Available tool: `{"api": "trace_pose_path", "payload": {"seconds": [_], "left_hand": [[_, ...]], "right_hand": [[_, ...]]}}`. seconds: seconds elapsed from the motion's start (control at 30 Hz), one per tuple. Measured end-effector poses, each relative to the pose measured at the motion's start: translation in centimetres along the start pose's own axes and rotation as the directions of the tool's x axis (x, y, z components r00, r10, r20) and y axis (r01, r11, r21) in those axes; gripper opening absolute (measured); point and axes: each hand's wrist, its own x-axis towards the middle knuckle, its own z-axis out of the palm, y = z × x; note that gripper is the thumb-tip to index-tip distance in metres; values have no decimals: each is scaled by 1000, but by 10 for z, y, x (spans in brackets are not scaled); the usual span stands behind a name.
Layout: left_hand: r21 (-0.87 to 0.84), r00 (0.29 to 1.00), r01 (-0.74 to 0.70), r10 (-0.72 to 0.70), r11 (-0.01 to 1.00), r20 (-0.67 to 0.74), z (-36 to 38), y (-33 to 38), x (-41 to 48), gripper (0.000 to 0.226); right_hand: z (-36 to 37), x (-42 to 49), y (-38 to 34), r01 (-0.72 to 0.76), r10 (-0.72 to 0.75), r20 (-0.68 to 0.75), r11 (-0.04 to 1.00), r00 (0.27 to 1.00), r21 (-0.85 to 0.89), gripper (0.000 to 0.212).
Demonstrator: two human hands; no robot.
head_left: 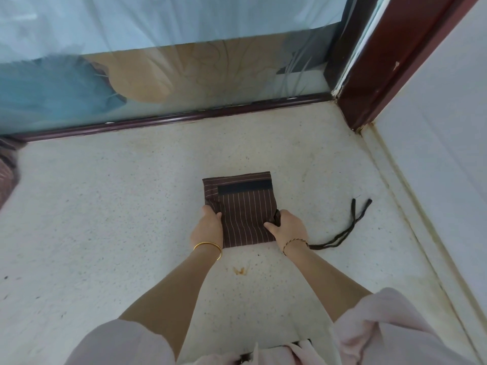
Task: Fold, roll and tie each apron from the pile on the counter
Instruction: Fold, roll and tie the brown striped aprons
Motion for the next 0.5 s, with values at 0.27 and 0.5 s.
{"api": "trace_pose_path", "payload": {"seconds": [0.27, 0.5], "left_hand": [[189, 827, -297, 352, 936, -439, 1, -5, -2, 37], [414, 698, -586, 693, 697, -179, 20, 10, 10, 44]], "right_hand": [[-45, 15, 9, 11, -7, 33, 992, 999, -123, 19], [-61, -1, -37, 241, -319, -240, 921, 917, -305, 44]]}}
